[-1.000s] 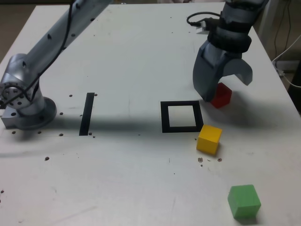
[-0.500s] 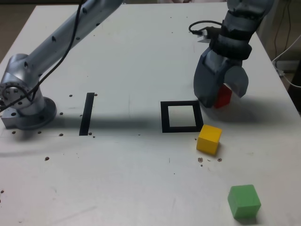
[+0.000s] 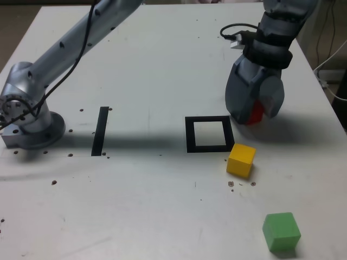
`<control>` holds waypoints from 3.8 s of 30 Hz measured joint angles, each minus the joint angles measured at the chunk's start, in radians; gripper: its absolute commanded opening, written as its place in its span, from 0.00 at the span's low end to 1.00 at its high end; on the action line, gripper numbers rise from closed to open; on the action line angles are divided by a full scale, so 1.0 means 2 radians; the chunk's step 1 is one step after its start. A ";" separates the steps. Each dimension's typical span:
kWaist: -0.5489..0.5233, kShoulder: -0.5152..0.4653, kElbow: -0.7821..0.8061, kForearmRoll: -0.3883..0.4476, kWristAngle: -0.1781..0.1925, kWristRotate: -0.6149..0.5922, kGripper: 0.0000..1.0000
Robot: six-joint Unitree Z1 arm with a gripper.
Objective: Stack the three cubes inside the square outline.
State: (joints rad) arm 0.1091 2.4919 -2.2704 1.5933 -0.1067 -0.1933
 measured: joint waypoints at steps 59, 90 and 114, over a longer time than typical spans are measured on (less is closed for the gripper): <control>-0.054 -0.178 0.353 -0.187 0.011 0.127 0.44; -0.062 -0.227 0.352 -0.136 0.086 0.084 1.00; -0.147 -0.169 0.192 -0.071 0.088 0.165 0.99</control>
State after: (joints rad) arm -0.1847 2.1546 -1.8858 1.4512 0.0694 0.1365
